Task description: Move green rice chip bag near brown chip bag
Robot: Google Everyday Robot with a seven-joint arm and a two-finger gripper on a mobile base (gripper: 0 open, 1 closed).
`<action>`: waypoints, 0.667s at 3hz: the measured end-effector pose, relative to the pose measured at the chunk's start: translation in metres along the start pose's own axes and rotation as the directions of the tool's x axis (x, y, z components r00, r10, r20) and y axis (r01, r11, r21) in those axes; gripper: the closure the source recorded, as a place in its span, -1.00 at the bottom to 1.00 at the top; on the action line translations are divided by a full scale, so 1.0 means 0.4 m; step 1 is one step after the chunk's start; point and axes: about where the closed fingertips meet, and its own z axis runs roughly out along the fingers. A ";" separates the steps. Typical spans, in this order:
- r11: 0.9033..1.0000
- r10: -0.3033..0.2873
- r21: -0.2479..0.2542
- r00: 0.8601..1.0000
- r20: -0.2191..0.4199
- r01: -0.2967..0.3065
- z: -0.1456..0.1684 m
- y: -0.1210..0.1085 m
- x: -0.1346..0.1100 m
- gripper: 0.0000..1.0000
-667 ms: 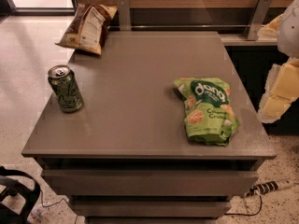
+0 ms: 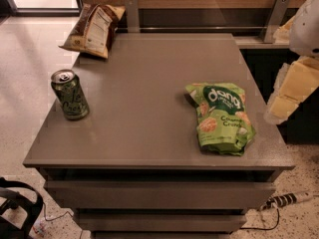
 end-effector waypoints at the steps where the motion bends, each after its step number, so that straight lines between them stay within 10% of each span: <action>1: 0.989 0.143 -0.034 0.990 0.015 -0.142 0.085 -0.023 -0.030 -1.00; 2: 0.959 0.279 -0.068 0.960 0.033 -0.276 0.183 -0.025 -0.050 -1.00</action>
Offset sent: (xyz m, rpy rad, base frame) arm 0.0557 0.0386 -0.1005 0.2333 0.1286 -0.3754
